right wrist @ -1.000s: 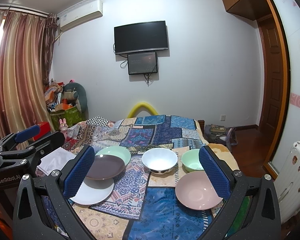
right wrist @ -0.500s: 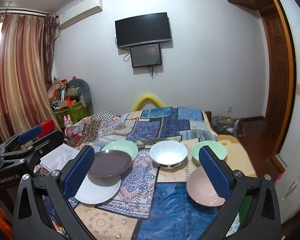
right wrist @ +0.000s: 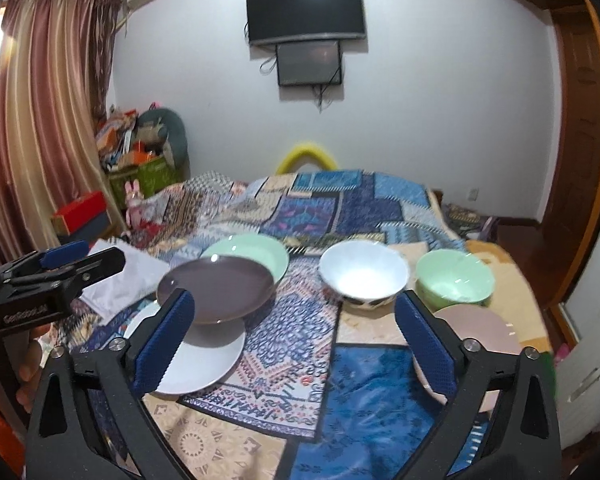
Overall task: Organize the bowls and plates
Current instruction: 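Close both tools on the rim of the dark brown plate, then lift the dark brown plate off the white plate with both tools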
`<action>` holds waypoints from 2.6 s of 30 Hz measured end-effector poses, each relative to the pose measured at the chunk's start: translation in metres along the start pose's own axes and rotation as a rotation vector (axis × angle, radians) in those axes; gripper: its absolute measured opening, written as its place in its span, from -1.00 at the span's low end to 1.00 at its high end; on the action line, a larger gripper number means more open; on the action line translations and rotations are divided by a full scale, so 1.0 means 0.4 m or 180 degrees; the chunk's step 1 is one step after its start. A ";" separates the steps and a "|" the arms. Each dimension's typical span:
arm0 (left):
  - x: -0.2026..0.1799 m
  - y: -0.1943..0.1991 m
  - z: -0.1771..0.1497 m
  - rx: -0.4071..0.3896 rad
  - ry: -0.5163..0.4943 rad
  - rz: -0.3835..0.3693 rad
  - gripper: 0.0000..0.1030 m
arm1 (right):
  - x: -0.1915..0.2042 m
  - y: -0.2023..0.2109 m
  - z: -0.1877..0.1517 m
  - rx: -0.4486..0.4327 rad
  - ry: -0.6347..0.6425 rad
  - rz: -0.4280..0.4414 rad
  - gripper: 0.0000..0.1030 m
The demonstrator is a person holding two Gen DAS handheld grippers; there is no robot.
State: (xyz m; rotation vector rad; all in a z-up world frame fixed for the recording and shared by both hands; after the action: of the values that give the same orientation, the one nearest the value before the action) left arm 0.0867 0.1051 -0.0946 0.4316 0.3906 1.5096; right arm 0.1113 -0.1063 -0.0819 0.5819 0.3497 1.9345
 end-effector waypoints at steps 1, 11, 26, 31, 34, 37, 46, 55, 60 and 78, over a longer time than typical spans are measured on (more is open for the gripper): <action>0.012 -0.015 -0.006 0.0048 0.0023 -0.0019 0.59 | 0.004 -0.012 -0.003 0.0036 0.0003 0.0011 0.82; 0.138 -0.177 -0.067 0.0445 -0.0028 0.0003 0.17 | 0.031 -0.192 -0.029 0.0497 -0.0054 0.0137 0.46; 0.310 -0.381 -0.098 0.0917 0.0054 -0.0237 -0.33 | 0.042 -0.411 -0.050 0.1057 -0.0186 0.0139 -0.05; 0.324 -0.459 -0.099 0.1084 0.0035 -0.0349 -0.33 | 0.045 -0.459 -0.053 0.1198 -0.0187 0.0110 -0.15; 0.335 -0.486 -0.102 0.1145 0.0081 -0.0343 -0.33 | 0.039 -0.481 -0.055 0.1278 -0.0234 0.0109 -0.16; 0.350 -0.506 -0.110 0.1214 0.0155 -0.0394 -0.34 | 0.032 -0.501 -0.055 0.1368 -0.0303 0.0131 -0.24; 0.350 -0.546 -0.132 0.1412 0.0221 -0.0520 -0.45 | 0.032 -0.536 -0.070 0.1583 -0.0463 0.0275 -0.47; 0.345 -0.549 -0.128 0.1365 0.0210 -0.0513 -0.47 | 0.030 -0.540 -0.063 0.1540 -0.0505 0.0300 -0.56; 0.345 -0.540 -0.129 0.1311 0.0222 -0.0521 -0.47 | 0.033 -0.534 -0.062 0.1488 -0.0427 0.0299 -0.56; 0.308 -0.496 -0.134 0.1234 0.0182 -0.0494 -0.47 | 0.019 -0.488 -0.064 0.1343 -0.0399 0.0330 -0.57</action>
State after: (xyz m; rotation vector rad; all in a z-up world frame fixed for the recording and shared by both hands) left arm 0.2348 0.2271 -0.2383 0.6475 0.7510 1.2973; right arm 0.2445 -0.0172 -0.1965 1.0079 0.6659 1.9203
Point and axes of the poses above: each gripper's, at about its wrist camera, not at the fingertips, and y roughly against the way its jaws point, x to its left, z to its top, the point moved 2 cm from there along -y, roughly the way its jaws point, and after that the axes turned 10 degrees about -y, right-handed, at the moved point
